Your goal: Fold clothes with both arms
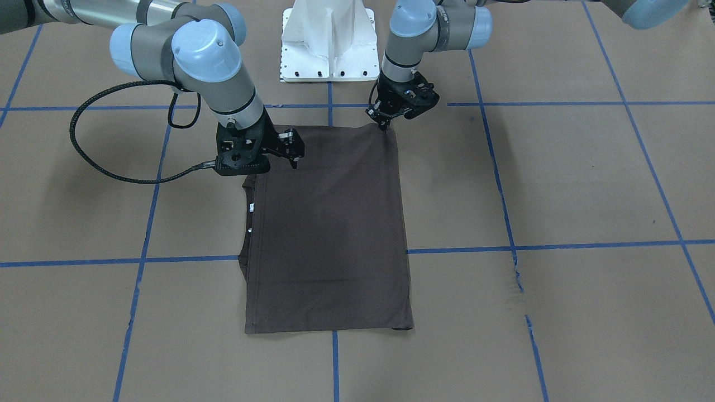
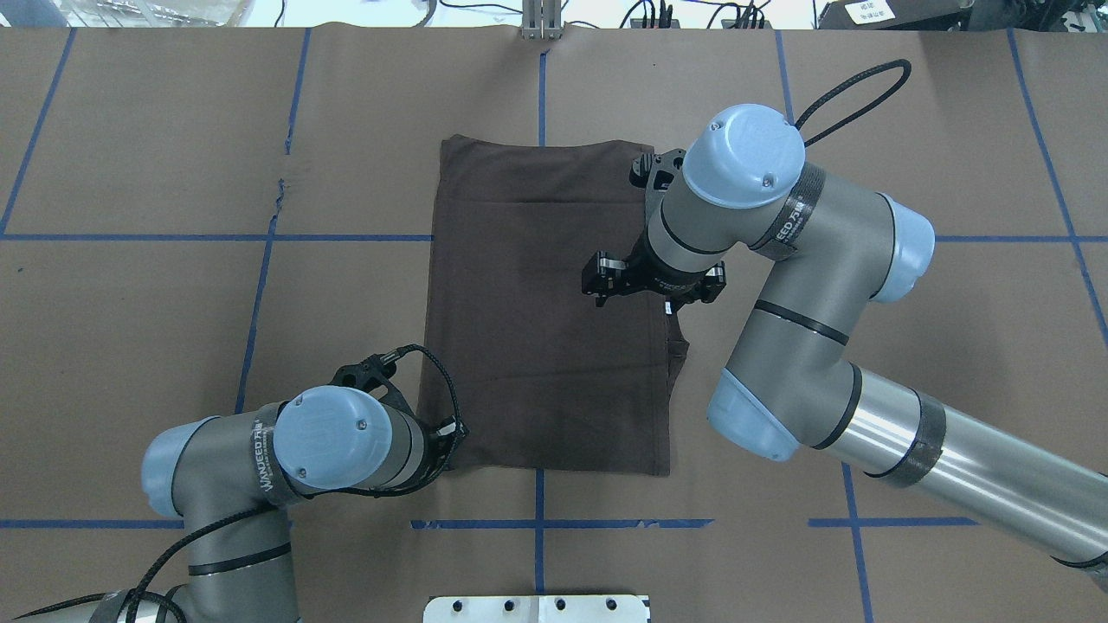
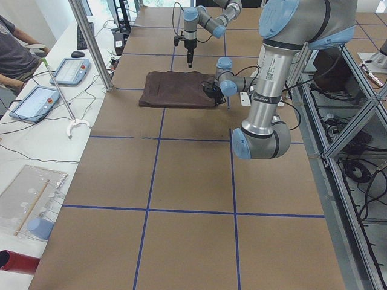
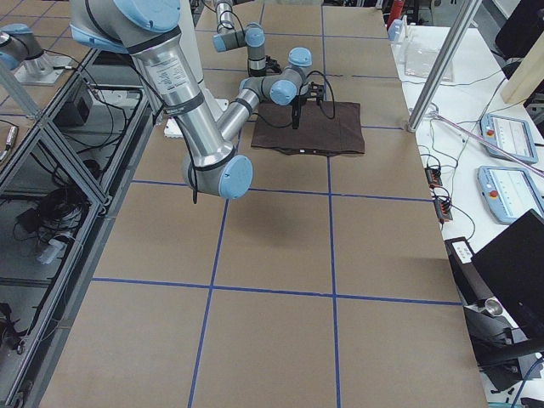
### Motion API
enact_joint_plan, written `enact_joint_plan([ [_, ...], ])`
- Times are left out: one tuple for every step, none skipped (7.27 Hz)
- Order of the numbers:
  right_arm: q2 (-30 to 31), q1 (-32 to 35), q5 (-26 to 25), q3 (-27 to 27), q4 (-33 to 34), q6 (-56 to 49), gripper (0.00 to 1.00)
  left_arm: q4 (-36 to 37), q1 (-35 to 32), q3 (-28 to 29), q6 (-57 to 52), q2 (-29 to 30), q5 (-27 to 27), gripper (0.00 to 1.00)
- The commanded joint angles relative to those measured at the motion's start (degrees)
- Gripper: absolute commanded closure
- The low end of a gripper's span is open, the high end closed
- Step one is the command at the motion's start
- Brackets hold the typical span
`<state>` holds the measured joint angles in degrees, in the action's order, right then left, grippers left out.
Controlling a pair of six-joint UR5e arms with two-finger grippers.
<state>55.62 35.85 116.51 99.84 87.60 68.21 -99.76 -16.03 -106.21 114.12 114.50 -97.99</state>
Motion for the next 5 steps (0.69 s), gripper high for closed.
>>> enact_joint_plan([
  [0.36, 0.00, -0.14, 0.35, -0.06, 0.69, 0.00, 0.18, -0.58, -2.14, -0.29, -0.24, -0.01, 1.00],
  [1.84, -1.13, -0.31, 2.53, -0.15, 8.10, 0.00, 0.18, -0.58, -3.20, -0.73, -0.51, -0.01, 1.00],
  [1.94, -4.10, -1.01, 4.20, -0.15, 20.09, 0.00, 0.10, -0.32, -3.04, -0.82, -0.33, -0.10, 1.00],
  [2.03, -7.52, -5.98, 5.70, -0.76, 31.70, 0.00, 0.18, -0.32, -3.21, -0.82, -0.07, -0.27, 1.00],
  [2.38, -12.08, -11.77, 6.06, -0.76, 41.30, 0.00, 0.18, -0.40, -3.21, -0.82, -0.24, -0.28, 1.00],
])
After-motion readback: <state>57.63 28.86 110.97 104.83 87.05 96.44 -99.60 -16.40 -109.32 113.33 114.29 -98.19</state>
